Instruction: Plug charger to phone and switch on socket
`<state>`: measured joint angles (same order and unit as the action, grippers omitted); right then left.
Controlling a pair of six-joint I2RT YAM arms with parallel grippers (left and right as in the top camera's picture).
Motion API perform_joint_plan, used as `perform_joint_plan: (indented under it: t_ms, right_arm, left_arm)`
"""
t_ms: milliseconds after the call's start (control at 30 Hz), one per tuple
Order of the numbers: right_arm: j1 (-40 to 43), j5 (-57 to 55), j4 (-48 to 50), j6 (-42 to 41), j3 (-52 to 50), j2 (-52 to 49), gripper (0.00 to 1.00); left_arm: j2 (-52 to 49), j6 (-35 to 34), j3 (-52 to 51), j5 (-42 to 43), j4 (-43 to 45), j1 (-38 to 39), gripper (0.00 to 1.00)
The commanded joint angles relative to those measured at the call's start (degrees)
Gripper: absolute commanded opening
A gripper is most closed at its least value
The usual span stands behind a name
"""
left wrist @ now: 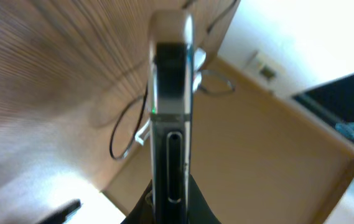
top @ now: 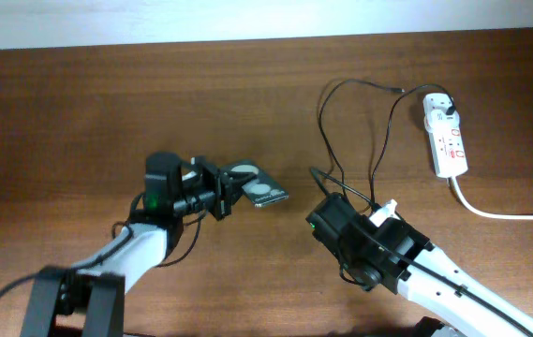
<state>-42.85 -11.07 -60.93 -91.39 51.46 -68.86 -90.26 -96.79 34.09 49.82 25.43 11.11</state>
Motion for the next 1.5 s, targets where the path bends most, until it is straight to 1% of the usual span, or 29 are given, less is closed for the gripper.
perform_joint_plan:
  t_ms: [0, 33, 100, 200, 267, 367, 467, 500, 533, 567, 600, 633, 733, 767, 833, 867, 900, 933, 1000, 1033, 1067, 1133, 1233, 1300, 1333, 1367, 1400, 1433, 1467]
  right_arm:
    - [0.44, -5.53, 0.28, 2.27, 0.31, -0.02, 0.93]
    - [2.12, -5.49, 0.24, 2.56, 1.31, -0.02, 0.92]
    - [7.30, -4.98, 0.22, 7.37, 5.53, -0.02, 0.92]
    - [18.99, -2.47, 0.31, 16.24, 15.58, -0.13, 0.92]
    - [23.34, -2.43, 1.01, 19.10, 20.68, -1.84, 0.92]
    - [27.61, -1.05, 1.20, 23.93, 33.31, -12.87, 0.92]
    - [29.59, 0.11, 1.18, 25.20, 47.56, -28.22, 0.92]
    - [30.36, 0.39, 2.80, 27.32, 53.96, -36.13, 0.92]
    - [30.91, 0.79, 5.33, 30.03, 57.59, -41.94, 0.92]
    - [31.15, 1.27, 7.34, 31.30, 58.16, -44.35, 0.92]
    - [31.36, 4.33, 13.60, 37.59, 58.16, -48.59, 0.95]
    - [31.32, 6.62, 18.10, 41.81, 58.16, -52.59, 0.98]
    - [31.30, 8.98, 20.94, 41.86, 58.16, -62.01, 0.98]
    - [31.30, 9.38, 21.31, 41.86, 58.16, -64.96, 0.93]
    - [31.30, 9.62, 21.86, 41.88, 58.16, -67.12, 0.75]
    - [31.26, 10.08, 22.91, 41.90, 58.16, -67.93, 0.55]
    - [31.26, 10.40, 22.93, 42.60, 58.16, -67.93, 0.44]
    - [31.23, 11.74, 22.64, 46.90, 58.16, -67.93, 0.29]
    - [31.15, 11.96, 19.91, 51.71, 58.16, -67.93, 0.08]
    - [31.15, 11.93, 17.90, 52.22, 58.16, -67.93, 0.04]
    - [31.15, 11.96, 14.64, 52.22, 58.16, -67.91, 0.04]
    - [30.69, 12.15, 3.63, 53.46, 58.16, -67.91, 0.04]
    - [26.88, 14.14, -9.70, 62.95, 58.16, -67.91, 0.04]
    - [23.65, 13.92, -15.93, 68.30, 58.16, -67.91, 0.04]
    - [22.84, 13.38, -16.50, 68.89, 58.16, -67.91, 0.16]
    - [22.69, 13.40, -16.28, 68.87, 58.29, -67.91, 0.41]
    - [23.04, 13.44, -16.22, 68.85, 58.55, -67.89, 0.56]
    - [23.76, 13.44, -16.26, 68.67, 59.84, -67.91, 0.69]
    - [24.48, 13.44, -16.24, 68.63, 61.81, -67.91, 0.88]
  left_arm:
    - [-1.09, 6.78, 2.45, 8.41, 0.46, -0.13, 0.00]
    - [-1.07, 8.48, 2.45, 10.08, 0.46, -0.13, 0.00]
    - [-1.07, 11.08, 2.45, 11.08, 0.46, -0.13, 0.00]
    - [-1.07, 11.26, 2.45, 11.04, 0.46, -0.13, 0.00]
    - [-1.07, 11.26, 2.45, 10.84, 0.46, -0.13, 0.00]
    - [-1.07, 11.23, 2.45, 10.82, 0.46, -0.15, 0.00]
    - [-1.07, 11.23, 2.45, 10.82, 0.46, -0.13, 0.00]
    - [-1.07, 11.23, 2.45, 10.82, 0.46, -0.15, 0.00]
    - [-1.07, 11.23, 2.45, 10.80, 0.46, -0.15, 0.00]
    - [-1.07, 11.23, 2.45, 10.82, 0.46, -0.15, 0.00]
    - [-1.07, 11.23, 2.45, 10.80, 0.46, -0.15, 0.00]
    - [-1.07, 11.23, 2.45, 10.80, 0.46, -0.15, 0.00]
    - [-1.07, 11.23, 2.45, 10.82, 0.46, -0.15, 0.00]
    - [-1.07, 11.23, 2.45, 10.82, 0.46, -0.13, 0.00]
    - [-1.07, 11.21, 2.45, 10.82, 0.46, -0.13, 0.00]
    - [-1.07, 11.21, 2.45, 10.84, 0.46, -0.13, 0.00]
    - [-1.07, 11.21, 2.45, 10.84, 0.46, -0.13, 0.00]
    - [-1.07, 11.21, 2.45, 10.84, 0.46, -0.13, 0.00]
    - [-1.07, 11.21, 2.45, 10.84, 0.46, -0.13, 0.00]
    - [-1.07, 11.21, 2.45, 10.84, 0.46, -0.13, 0.00]
    - [-1.07, 11.21, 2.45, 10.84, 0.46, -0.13, 0.00]
    - [-1.07, 11.21, 2.45, 10.84, 0.46, -0.15, 0.00]
    - [-1.07, 11.23, 2.45, 10.82, 0.48, -0.15, 0.00]
    - [-1.07, 11.23, 2.45, 10.82, 0.46, -0.15, 0.00]
    - [-1.07, 11.21, 2.45, 10.82, 0.46, -0.15, 0.00]
    - [-1.07, 11.23, 2.45, 10.82, 0.46, -0.15, 0.00]
    - [-1.07, 11.23, 2.45, 10.82, 0.46, -0.15, 0.00]
    - [-1.07, 11.23, 2.45, 10.82, 0.48, -0.13, 0.00]
    - [-1.07, 11.23, 2.45, 10.80, 0.48, -0.15, 0.00]
